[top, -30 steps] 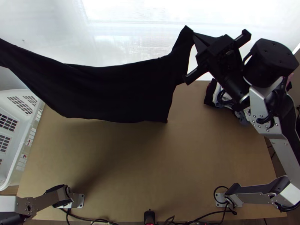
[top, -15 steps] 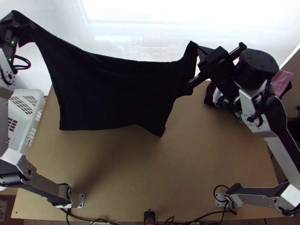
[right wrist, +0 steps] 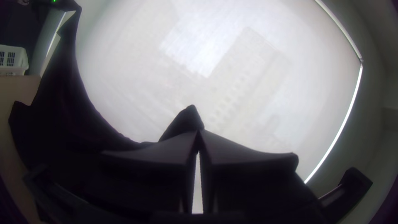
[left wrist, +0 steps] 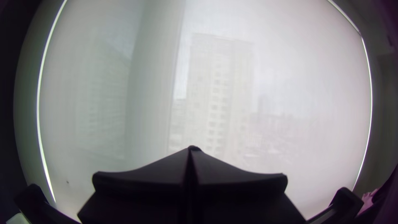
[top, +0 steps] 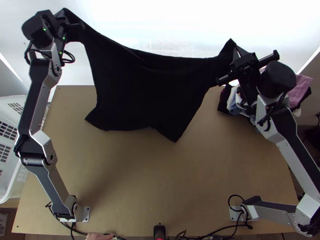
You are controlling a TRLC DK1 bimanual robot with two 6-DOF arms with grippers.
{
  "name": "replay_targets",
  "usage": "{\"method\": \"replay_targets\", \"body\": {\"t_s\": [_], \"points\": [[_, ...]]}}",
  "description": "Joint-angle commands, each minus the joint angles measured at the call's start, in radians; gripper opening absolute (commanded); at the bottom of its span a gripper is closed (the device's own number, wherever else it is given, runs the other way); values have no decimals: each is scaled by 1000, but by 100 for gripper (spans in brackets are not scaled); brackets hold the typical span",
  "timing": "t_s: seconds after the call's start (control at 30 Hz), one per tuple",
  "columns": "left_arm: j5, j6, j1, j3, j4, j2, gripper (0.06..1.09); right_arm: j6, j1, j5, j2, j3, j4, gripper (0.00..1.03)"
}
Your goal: Fold the t-shirt
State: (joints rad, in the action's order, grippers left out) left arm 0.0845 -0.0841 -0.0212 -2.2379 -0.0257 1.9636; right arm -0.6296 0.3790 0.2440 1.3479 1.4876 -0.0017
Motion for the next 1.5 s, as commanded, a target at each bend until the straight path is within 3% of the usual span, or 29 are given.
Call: {"method": "replay_targets", "body": {"t_s": [0.0, 0.03, 0.2, 0.3, 0.4, 0.53, 0.6, 0.67, 0.77, 1.07, 1.23, 1.47], "points": [[11, 32, -97, 18, 84, 143, 10, -74, -72, 15, -122, -365, 220, 3], [12, 32, -108, 20, 76, 169, 13, -76, -75, 18, -138, -409, 232, 3], [4, 29, -168, 29, -83, 210, 79, -71, -91, 29, -193, -544, 235, 2], [-19, 20, -204, 57, -214, 166, 95, -67, -97, 29, -211, -593, 216, 3], [-126, -2, -232, 86, -359, 77, 99, -59, -101, 28, -217, -612, 169, 3], [-430, 3, -276, 109, -620, -46, 98, -53, -106, 28, -216, -636, 163, 3], [-583, 75, -326, 109, -816, -86, 98, -45, -109, 28, -208, -639, 163, 3], [-638, 201, -396, 126, -1031, -111, 98, -35, -111, 28, -201, -636, 166, 3], [-629, 308, -497, 330, -1065, -196, 98, -21, -111, 26, -188, -629, 174, 3], [-480, 302, -680, 661, -790, -215, 98, 19, -107, 14, -171, -609, 180, 3], [-379, 257, -757, 710, -654, -143, 98, 41, -107, 14, -179, -599, 180, 3], [-299, 242, -841, 673, -623, -32, 98, 96, -132, 14, -217, -621, 180, 3]]}}
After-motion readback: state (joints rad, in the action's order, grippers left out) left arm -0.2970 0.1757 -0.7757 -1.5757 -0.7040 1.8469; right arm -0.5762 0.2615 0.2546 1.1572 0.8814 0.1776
